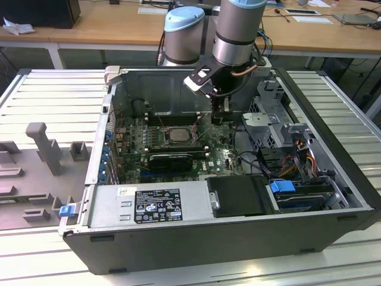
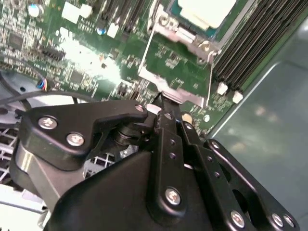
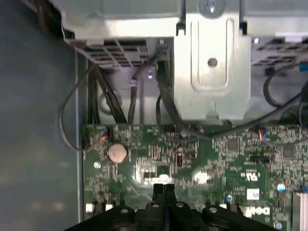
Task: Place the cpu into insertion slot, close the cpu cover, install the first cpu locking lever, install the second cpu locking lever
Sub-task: 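Close the cpu cover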
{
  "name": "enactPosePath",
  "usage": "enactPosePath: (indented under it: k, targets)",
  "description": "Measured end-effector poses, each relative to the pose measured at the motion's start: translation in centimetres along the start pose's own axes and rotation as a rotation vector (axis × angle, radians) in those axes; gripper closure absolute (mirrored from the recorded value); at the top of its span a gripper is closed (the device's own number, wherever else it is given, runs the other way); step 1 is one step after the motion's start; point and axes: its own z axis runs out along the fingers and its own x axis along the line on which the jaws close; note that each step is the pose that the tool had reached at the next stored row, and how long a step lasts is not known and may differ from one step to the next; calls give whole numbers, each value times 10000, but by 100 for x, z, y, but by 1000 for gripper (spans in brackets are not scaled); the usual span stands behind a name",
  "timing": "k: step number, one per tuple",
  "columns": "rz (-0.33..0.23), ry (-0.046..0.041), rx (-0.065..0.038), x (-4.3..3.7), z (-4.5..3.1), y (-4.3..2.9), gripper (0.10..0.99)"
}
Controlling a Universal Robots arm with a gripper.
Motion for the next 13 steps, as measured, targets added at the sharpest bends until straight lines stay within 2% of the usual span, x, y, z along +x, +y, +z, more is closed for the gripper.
enactPosePath:
  k: [3,9,13]
  targets:
    - [-20,0,-5,-1,1,-86,980]
    - [-61,42,-126,-3,5,-212,980]
    - [-104,45,-139,-6,17,-419,980]
